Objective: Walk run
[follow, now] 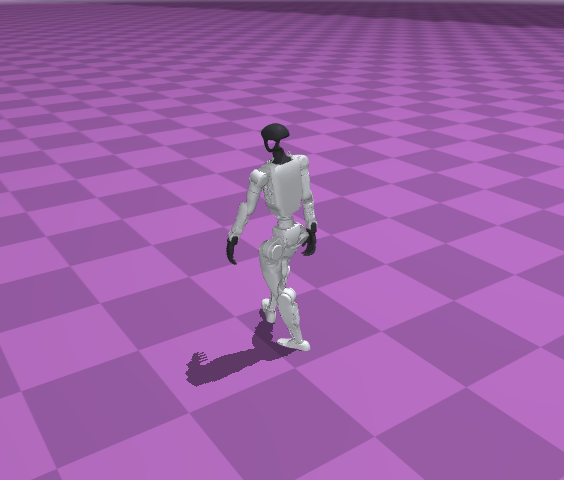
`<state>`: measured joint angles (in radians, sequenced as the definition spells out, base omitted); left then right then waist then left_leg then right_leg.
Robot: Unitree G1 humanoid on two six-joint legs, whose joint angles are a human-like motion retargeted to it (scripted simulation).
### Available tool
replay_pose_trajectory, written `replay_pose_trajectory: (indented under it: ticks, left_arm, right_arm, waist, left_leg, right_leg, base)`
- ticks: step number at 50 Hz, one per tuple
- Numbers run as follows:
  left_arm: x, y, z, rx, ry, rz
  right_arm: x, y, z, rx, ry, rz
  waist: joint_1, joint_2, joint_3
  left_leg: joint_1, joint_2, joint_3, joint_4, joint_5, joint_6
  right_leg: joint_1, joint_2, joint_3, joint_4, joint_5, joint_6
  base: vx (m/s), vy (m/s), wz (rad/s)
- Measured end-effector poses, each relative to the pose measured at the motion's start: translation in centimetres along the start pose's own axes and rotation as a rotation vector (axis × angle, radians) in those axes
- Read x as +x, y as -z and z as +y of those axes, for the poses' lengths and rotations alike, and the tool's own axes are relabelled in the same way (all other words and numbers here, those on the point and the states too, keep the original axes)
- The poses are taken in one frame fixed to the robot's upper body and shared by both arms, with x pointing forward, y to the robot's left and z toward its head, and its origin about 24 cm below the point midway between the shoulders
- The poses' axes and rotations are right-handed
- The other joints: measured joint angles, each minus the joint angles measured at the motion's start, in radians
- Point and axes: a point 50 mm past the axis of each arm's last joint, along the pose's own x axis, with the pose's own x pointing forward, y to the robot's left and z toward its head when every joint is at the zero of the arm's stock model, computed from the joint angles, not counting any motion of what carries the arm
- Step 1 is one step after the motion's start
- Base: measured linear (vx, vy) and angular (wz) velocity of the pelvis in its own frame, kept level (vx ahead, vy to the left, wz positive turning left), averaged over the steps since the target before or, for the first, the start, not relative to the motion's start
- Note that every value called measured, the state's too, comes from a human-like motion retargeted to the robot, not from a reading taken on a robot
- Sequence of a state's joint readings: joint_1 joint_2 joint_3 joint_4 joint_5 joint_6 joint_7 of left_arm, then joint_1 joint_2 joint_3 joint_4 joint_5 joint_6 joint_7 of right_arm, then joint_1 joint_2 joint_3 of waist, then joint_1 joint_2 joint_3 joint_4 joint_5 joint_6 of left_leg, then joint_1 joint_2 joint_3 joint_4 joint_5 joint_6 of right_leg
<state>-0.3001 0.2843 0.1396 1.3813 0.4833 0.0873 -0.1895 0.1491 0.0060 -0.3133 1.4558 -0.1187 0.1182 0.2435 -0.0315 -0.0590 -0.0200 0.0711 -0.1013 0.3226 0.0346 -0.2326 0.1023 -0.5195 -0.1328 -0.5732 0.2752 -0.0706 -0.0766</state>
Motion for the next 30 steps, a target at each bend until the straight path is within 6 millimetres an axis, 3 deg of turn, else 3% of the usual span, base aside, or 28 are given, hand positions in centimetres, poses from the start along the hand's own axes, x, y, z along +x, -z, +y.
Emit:
replay_pose_trajectory:
  ticks: [4, 7, 10, 13, 15, 17, 19, 23, 25, 30]
  left_arm:
    - [-0.1, -1.3, 0.5, 0.013, -0.014, -0.051]
    - [0.1, -0.2, -0.8, -0.005, -0.002, -0.043]
    - [0.2, 3.8, -3.0, -0.017, 0.080, 0.068]
    - [-0.4, 8.3, -7.0, 0.018, 0.158, 0.243]
    - [-1.2, 11.0, -8.7, 0.053, 0.192, 0.353]
    - [-1.9, 13.0, -9.3, 0.082, 0.167, 0.436]
    - [-2.3, 13.9, -9.9, 0.066, 0.101, 0.455]
    - [-2.9, 15.2, -11.6, -0.039, 0.044, 0.465]
    - [-3.3, 15.9, -12.7, -0.108, 0.086, 0.466]
    - [-4.0, 16.8, -13.9, -0.177, 0.216, 0.517]
  right_arm:
    - [-0.2, 0.1, -0.5, 0.007, 0.002, 0.024]
    - [-0.3, -1.0, -1.0, -0.037, 0.039, 0.026]
    - [-0.5, -1.8, -1.4, -0.091, 0.038, 0.020]
    - [-0.7, -2.5, -1.3, -0.060, 0.002, 0.004]
    - [-0.9, -3.6, -1.4, -0.059, -0.010, -0.018]
    - [-1.3, -6.1, -1.5, -0.102, 0.012, -0.067]
    - [-1.9, -8.9, -1.4, -0.172, 0.059, -0.123]
    - [-3.5, -14.3, -0.7, -0.334, 0.131, -0.280]
    - [-4.7, -17.3, 0.6, -0.381, 0.082, -0.423]
    - [-7.1, -21.9, 3.7, -0.338, -0.089, -0.649]
  waist:
    - [-0.010, -0.021, -0.006]
    - [-0.020, -0.010, -0.025]
    - [-0.100, 0.009, -0.042]
    - [-0.084, -0.025, -0.040]
    - [-0.011, -0.095, -0.022]
    - [0.027, -0.156, 0.008]
    - [0.047, -0.171, 0.035]
    - [0.079, -0.117, 0.036]
    - [0.126, -0.095, 0.034]
    - [0.214, -0.048, 0.058]
  left_leg:
    - [0.094, -0.022, -0.006, 0.000, -0.050, -0.053]
    - [0.125, -0.026, -0.008, 0.035, -0.025, -0.103]
    - [0.168, -0.009, 0.002, 0.113, 0.152, -0.157]
    - [0.177, 0.026, 0.145, 0.298, 0.482, -0.087]
    - [0.152, 0.008, 0.258, 0.495, 0.578, -0.012]
    - [0.067, 0.059, 0.319, 0.715, 0.453, 0.051]
    - [-0.023, 0.125, 0.360, 0.828, 0.366, 0.090]
    - [-0.260, 0.171, 0.287, 0.820, 0.266, 0.032]
    - [-0.383, 0.153, 0.252, 0.681, 0.226, 0.006]
    - [-0.543, 0.115, 0.100, 0.290, 0.203, -0.041]
  right_leg:
    - [-0.099, 0.041, 0.110, -0.135, -0.014, 0.045]
    - [-0.110, 0.052, 0.099, -0.043, 0.013, -0.055]
    - [-0.065, 0.037, 0.135, 0.007, 0.101, -0.050]
    - [0.008, 0.007, 0.297, 0.077, 0.027, -0.055]
    - [0.107, -0.068, 0.250, 0.067, -0.020, -0.052]
    - [0.209, -0.137, 0.193, 0.053, -0.066, -0.031]
    - [0.287, -0.113, 0.221, 0.012, -0.086, -0.019]
    - [0.429, -0.015, 0.103, -0.127, -0.083, -0.013]
    - [0.485, 0.046, 0.130, -0.179, -0.092, -0.003]
    - [0.620, 0.145, 0.150, -0.252, -0.138, 0.027]
  base:
    - [0.76, -0.19, 0.10]
    - [0.97, -0.24, -0.02]
    - [0.96, -0.17, 0.83]
    - [1.21, -0.28, 0.43]
    - [1.21, -0.34, -0.58]
    - [0.73, -0.25, 0.00]
    - [0.98, -0.27, 0.35]
    - [0.71, -0.18, -0.07]
    - [0.88, -0.26, -0.72]
    - [0.74, -0.20, -0.55]
